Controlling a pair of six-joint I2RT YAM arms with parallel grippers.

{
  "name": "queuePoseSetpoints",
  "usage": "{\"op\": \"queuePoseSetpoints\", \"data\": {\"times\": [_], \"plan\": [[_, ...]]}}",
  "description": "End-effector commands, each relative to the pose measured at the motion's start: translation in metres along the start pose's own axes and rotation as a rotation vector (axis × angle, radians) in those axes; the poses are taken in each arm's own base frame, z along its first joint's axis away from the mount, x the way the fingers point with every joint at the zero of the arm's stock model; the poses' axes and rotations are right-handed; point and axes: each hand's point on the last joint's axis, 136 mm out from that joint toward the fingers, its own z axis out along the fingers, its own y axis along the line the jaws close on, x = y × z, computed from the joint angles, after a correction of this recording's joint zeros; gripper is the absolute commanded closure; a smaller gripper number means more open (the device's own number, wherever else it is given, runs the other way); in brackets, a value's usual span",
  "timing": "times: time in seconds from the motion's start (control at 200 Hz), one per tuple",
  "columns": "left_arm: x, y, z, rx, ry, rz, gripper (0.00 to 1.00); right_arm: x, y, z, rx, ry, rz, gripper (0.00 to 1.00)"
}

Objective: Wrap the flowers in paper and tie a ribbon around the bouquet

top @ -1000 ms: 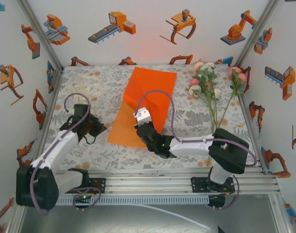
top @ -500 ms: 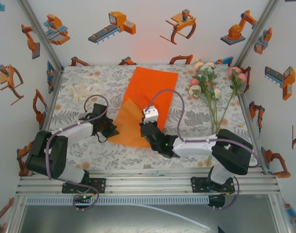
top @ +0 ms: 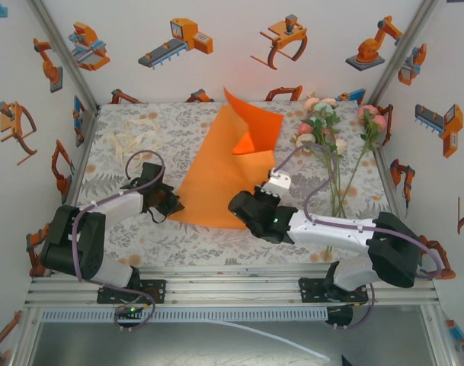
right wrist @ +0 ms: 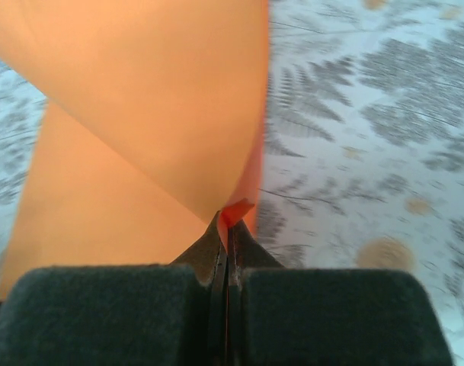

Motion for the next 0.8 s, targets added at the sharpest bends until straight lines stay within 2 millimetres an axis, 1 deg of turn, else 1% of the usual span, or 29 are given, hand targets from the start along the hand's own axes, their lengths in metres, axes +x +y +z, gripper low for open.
{"op": "queuePoseSetpoints", "data": {"times": [0.0, 0.14, 0.22, 0.235, 0.245, 0.26, 0.285, 0.3, 0.36, 0.481, 0.606, 0.646, 0.726, 0.796], "plan": [[0.006, 0.064, 0.004, -0.232, -0.008, -0.009, 1.0, 0.003, -0.064, -0.006, 0.2, -0.015, -0.005, 0.91], [0.004, 0.06, 0.006, -0.224, -0.007, -0.005, 1.0, 0.022, -0.084, -0.011, 0.251, 0.094, -0.027, 0.66], [0.004, 0.06, 0.006, -0.226, -0.012, -0.008, 1.0, 0.026, -0.097, -0.016, 0.294, 0.134, -0.015, 0.47], [0.004, 0.06, 0.006, -0.226, -0.012, -0.009, 1.0, 0.026, -0.098, -0.017, 0.297, 0.139, -0.016, 0.42], [0.003, 0.06, 0.005, -0.227, -0.014, -0.008, 1.0, 0.026, -0.099, -0.018, 0.3, 0.145, -0.018, 0.36], [0.003, 0.06, 0.005, -0.228, -0.016, -0.008, 1.0, 0.024, -0.1, -0.019, 0.302, 0.147, -0.021, 0.31], [0.003, 0.06, 0.004, -0.23, -0.017, -0.007, 1.0, 0.022, -0.102, -0.02, 0.307, 0.148, -0.029, 0.24], [0.002, 0.061, 0.004, -0.231, -0.02, -0.008, 1.0, 0.022, -0.103, -0.022, 0.309, 0.163, -0.031, 0.22], [0.0, 0.063, 0.001, -0.243, -0.033, -0.009, 1.0, 0.018, -0.106, -0.029, 0.309, 0.2, -0.054, 0.2], [-0.008, 0.066, -0.005, -0.249, -0.061, -0.022, 1.0, -0.002, -0.1, -0.042, 0.243, 0.245, -0.141, 0.18], [-0.021, 0.071, -0.011, -0.28, -0.082, -0.023, 1.0, -0.032, -0.099, -0.057, 0.15, 0.247, -0.197, 0.18], [-0.026, 0.072, -0.014, -0.289, -0.093, -0.022, 1.0, -0.043, -0.099, -0.062, 0.115, 0.241, -0.19, 0.18], [-0.042, 0.064, -0.02, -0.264, -0.119, -0.004, 1.0, -0.066, -0.096, -0.07, 0.042, 0.219, -0.18, 0.2], [-0.058, 0.051, -0.032, -0.229, -0.161, 0.04, 1.0, -0.081, -0.086, -0.074, -0.032, 0.218, -0.153, 0.21]]}}
